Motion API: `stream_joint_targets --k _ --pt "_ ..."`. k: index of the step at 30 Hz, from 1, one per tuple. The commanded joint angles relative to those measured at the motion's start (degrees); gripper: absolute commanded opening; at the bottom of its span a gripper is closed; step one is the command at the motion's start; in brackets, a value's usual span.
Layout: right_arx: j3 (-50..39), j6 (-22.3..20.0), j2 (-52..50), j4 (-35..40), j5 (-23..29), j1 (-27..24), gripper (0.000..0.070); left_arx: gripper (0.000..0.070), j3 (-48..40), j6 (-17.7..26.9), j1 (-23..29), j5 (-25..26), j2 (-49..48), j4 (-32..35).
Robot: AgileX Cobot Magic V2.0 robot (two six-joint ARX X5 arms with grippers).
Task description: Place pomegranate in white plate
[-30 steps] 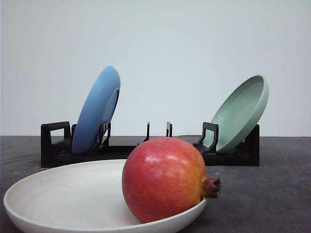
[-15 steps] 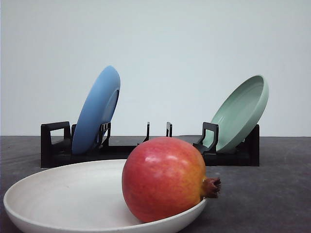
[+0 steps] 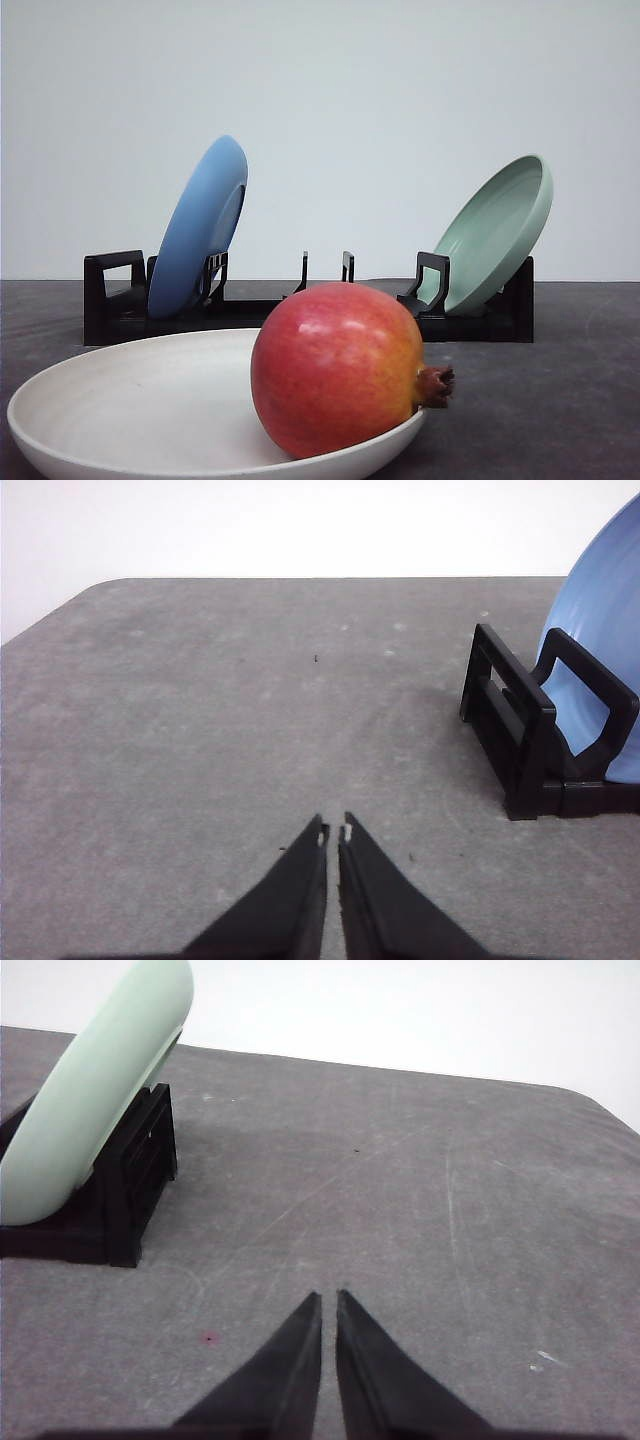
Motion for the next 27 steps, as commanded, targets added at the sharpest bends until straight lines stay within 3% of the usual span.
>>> stream_joint_targets --k 1,27 --pt "-0.24 0.76 -0.08 0.44 0.04 0.07 0.0022 0.0000 -0.66 -0.42 -0.04 0.09 -0.13 0.00" --pt "-0.24 0.76 -0.08 0.46 0.02 0.07 0.0022 0.0000 -0.66 -0.42 -0.04 0.09 -0.13 0.00"
